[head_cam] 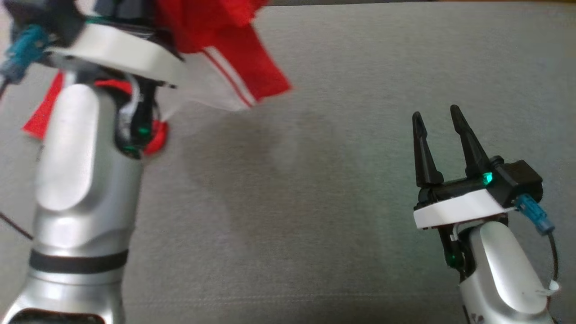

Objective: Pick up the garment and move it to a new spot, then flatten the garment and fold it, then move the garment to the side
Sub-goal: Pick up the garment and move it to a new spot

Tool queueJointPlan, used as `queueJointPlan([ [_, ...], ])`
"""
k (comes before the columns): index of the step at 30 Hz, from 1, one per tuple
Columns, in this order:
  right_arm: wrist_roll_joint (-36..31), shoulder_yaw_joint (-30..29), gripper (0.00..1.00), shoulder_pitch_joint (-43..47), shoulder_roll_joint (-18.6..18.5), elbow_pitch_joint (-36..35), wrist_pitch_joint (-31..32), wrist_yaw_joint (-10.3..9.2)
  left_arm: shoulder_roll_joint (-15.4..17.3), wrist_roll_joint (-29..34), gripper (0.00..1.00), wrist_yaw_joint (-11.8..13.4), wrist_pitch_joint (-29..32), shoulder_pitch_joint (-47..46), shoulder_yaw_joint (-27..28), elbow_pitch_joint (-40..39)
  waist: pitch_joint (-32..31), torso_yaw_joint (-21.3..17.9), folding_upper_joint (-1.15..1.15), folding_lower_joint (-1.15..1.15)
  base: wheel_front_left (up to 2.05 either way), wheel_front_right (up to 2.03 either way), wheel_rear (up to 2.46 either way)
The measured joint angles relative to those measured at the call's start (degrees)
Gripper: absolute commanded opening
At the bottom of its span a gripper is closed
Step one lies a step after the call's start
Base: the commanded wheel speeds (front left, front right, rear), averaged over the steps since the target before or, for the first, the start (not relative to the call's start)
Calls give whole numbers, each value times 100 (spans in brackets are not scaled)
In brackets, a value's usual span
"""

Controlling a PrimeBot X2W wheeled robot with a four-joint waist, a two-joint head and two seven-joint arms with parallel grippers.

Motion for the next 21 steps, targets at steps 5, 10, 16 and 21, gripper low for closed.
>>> queueJointPlan([
  [5,127,76,100,-79,-1,-38,-36,0,-210,52,0,80,237,-35,-339,-4,67,-459,0,0,0,0,0],
  [10,250,135,100,-235,0,-186,-38,0,-402,51,0,252,212,-208,-748,474,236,-984,0,0,0,0,0],
  [16,410,158,100,-291,-1,-291,-38,0,-461,-514,100,455,-82,-393,-1735,1365,484,-1616,0,0,0,0,0],
  [21,456,114,100,-320,0,-348,-38,0,-487,-1212,100,764,-535,-566,-2518,1463,643,-1957,0,0,0,0,0],
])
